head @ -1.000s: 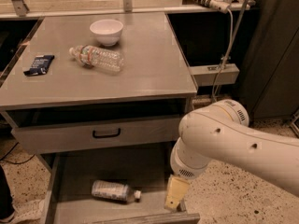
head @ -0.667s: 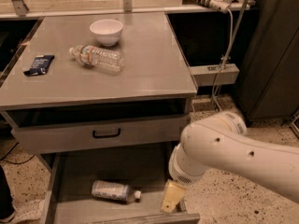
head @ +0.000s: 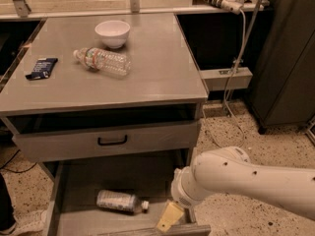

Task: Pick blue plastic bottle from middle drawer and place on counter

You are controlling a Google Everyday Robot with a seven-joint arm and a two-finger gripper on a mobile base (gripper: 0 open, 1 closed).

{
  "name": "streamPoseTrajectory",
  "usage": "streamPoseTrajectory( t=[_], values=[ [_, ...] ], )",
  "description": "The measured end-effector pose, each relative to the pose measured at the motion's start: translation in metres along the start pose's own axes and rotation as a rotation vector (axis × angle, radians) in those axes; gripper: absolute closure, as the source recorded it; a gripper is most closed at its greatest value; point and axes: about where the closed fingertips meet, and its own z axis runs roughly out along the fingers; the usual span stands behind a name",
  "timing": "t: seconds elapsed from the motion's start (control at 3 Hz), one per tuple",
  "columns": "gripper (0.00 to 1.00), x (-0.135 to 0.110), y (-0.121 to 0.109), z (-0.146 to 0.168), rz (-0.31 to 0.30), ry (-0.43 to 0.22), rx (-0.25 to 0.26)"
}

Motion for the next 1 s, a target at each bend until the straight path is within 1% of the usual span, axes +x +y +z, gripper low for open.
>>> streamPoseTrajectory(
  t=[0.33,0.67,1.0],
  values=[
    [0.0,0.001,0.001,0.005,0.009,-0.006,-0.009],
    [0.0,0.008,0.009,0.022,0.012,-0.004,-0.019],
    [0.0,0.018,0.018,0.051,0.021,-0.007,-0.007]
  ],
)
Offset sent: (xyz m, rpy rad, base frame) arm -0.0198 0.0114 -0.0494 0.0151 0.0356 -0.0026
